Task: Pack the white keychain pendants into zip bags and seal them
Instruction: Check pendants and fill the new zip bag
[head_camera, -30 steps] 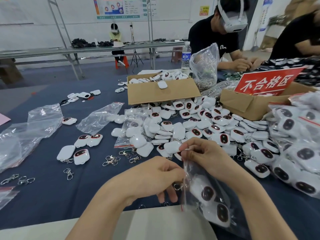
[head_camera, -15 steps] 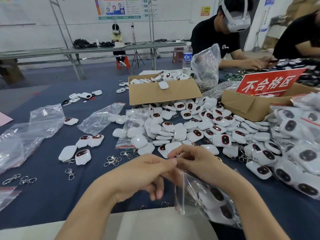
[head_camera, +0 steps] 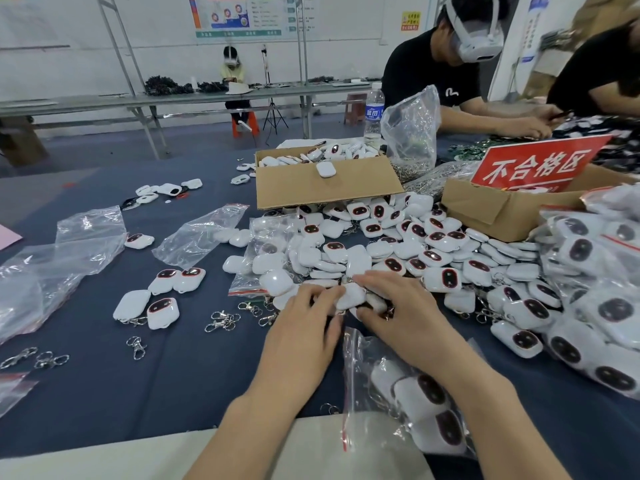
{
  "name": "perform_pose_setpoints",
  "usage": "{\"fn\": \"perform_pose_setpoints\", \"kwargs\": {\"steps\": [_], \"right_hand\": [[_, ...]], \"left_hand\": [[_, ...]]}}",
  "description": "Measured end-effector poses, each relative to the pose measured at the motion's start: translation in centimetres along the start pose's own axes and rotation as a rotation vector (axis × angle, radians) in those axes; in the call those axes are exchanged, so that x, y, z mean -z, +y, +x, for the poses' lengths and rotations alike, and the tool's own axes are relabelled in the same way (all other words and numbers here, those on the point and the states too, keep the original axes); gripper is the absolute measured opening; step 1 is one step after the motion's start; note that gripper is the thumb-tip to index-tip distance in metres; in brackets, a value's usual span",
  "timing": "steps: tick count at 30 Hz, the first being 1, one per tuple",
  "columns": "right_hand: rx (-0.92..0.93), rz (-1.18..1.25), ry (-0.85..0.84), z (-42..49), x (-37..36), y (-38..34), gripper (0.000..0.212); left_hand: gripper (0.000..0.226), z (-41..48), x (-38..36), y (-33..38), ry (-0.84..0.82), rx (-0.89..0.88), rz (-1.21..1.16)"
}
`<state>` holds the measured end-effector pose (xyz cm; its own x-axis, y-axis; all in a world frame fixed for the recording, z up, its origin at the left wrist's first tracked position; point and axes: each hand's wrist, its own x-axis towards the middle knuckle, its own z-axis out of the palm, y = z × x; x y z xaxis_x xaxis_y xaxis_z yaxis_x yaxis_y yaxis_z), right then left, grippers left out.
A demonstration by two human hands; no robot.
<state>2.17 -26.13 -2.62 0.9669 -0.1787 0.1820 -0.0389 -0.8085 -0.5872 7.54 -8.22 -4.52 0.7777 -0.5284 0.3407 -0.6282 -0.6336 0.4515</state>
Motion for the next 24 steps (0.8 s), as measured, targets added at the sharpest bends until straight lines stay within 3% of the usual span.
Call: {"fn": "perform_pose_setpoints", "kwargs": {"steps": [2, 12, 15, 18, 24], "right_hand": [[0.032, -0.088, -0.013, 0.1, -0.4, 0.0, 0.044], [0.127, -0.016, 0.098, 0.1, -0.2, -0.4, 0.025], [0.043, 0.088, 0.079, 0.0, 0.0, -0.7, 0.023], [0.054, 0.274, 0.083, 0.0, 0.3, -1.4, 0.009], [0.005, 0.717, 0.024, 0.1, 0.2, -3.3, 0.015]], "left_hand": [[0.036, 0.1, 0.0, -0.1, 0.029, 0.037, -0.054], [0.019, 0.1, 0.0, -0.1, 0.11, 0.052, -0.402], [0.024, 0.0, 0.0, -0.2, 0.086, 0.092, -0.494], [0.015, 0.1, 0.3, 0.1, 0.081, 0.087, -0.568], [0.013, 0.6, 1.6, 0.9, 0.162, 0.168, -0.966]]}}
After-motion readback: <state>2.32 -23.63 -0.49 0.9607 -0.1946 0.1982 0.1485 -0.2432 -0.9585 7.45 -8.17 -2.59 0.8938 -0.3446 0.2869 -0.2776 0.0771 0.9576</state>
